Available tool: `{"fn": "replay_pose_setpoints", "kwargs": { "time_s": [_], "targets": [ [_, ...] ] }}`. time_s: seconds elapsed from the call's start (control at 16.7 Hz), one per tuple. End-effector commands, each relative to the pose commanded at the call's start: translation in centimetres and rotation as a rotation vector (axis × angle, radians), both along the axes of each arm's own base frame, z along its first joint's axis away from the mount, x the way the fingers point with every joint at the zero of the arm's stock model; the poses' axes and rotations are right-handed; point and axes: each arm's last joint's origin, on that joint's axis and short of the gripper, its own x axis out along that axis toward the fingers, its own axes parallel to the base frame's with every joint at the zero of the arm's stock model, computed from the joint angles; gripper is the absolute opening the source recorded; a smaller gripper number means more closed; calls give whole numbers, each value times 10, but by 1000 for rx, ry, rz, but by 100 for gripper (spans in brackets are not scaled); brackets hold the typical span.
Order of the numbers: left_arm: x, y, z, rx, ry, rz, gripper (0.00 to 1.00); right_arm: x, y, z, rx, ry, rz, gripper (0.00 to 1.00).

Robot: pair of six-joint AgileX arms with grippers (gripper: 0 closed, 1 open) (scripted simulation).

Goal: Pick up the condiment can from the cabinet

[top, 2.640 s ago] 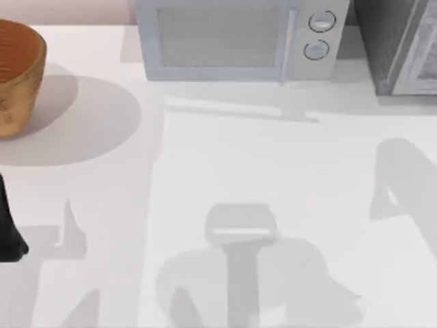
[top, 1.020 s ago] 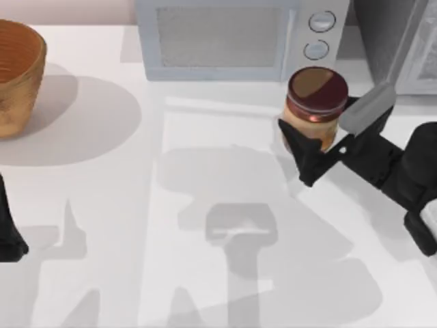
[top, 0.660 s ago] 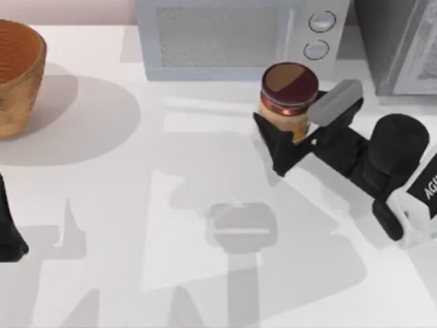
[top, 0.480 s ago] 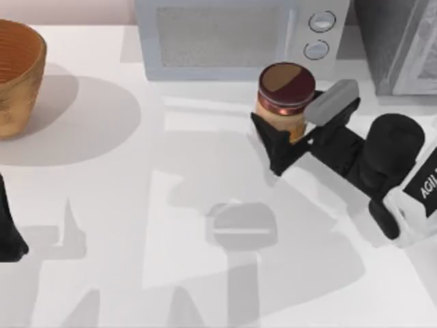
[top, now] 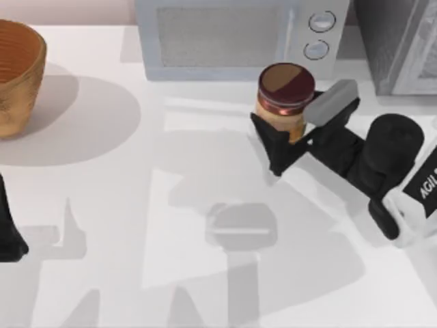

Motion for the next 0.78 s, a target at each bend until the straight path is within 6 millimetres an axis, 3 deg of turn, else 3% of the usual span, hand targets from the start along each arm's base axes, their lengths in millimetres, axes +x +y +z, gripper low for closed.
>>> {"fn": "replay_pose_setpoints", "kwargs": {
  "time_s": [0.42,0.78],
  "targets": [
    [0,0,0,0,0,0,100,0,0,0,0,0,0,98],
    [0,0,0,0,0,0,100,0,0,0,0,0,0,100]
  ]
}}
